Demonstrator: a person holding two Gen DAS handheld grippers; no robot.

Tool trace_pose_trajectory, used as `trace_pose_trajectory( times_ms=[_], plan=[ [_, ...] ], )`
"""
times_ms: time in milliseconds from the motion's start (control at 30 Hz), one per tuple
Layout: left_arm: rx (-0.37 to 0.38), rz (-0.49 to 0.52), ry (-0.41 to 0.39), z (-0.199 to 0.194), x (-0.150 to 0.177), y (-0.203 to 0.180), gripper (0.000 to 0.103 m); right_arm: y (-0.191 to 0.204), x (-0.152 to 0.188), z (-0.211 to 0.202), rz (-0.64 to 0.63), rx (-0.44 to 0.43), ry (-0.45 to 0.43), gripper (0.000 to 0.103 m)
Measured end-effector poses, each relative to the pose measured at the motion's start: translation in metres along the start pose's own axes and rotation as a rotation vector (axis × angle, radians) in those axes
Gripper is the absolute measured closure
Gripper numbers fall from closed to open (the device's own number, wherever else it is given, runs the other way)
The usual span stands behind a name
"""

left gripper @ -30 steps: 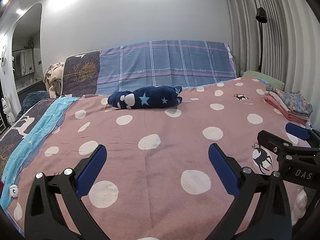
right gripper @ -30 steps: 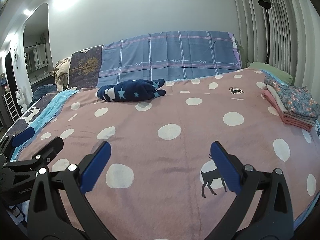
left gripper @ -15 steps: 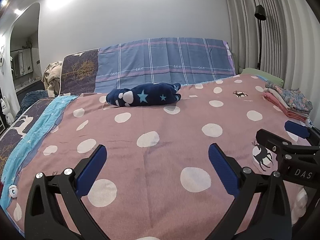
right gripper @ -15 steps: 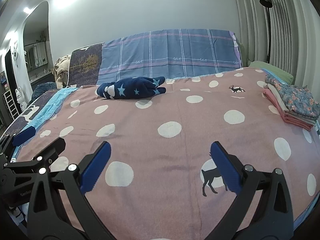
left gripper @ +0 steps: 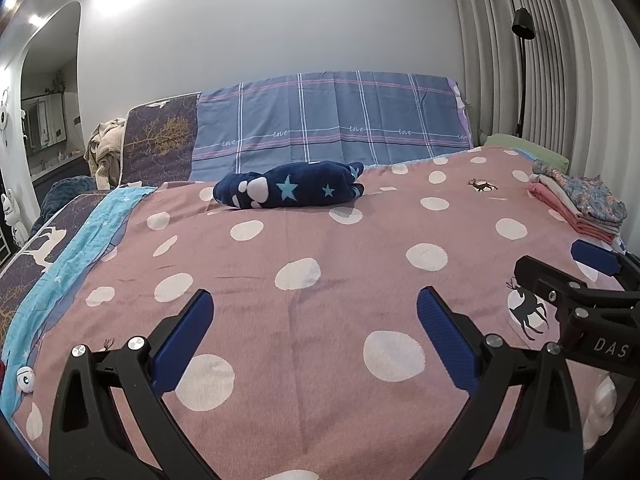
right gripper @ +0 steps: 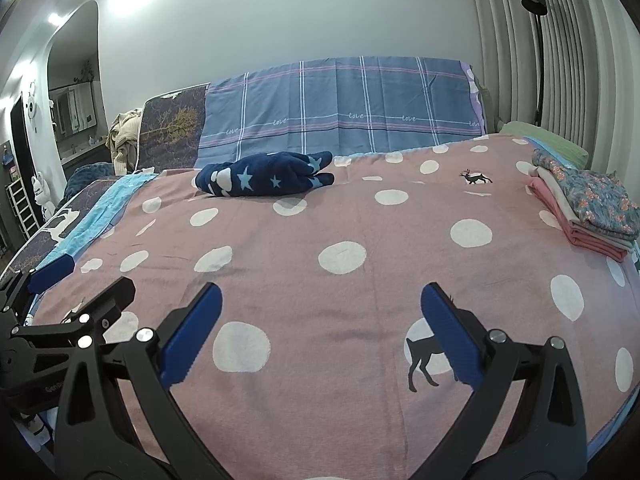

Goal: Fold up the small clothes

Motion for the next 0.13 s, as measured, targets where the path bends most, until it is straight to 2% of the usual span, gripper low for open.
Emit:
trace_pose_trajectory(
  times_ms=[133],
  plan=[
    [0.000, 0.001, 0.001, 0.0001, 0.0002, 0.0001, 0.001, 0.0029, 0.0014, 0.0001, -0.006, -0.001, 0.000, 0.002]
  ],
)
Point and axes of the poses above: each gripper's, at about its wrist camera, not at the fingertips, and z roughly the way its jaws point, y to its left, x to its underside, the point moved 10 cm from there along z, roughly the way its jaws point, and after that the axes turned 4 degrees about -z, right-handed, at the moved point
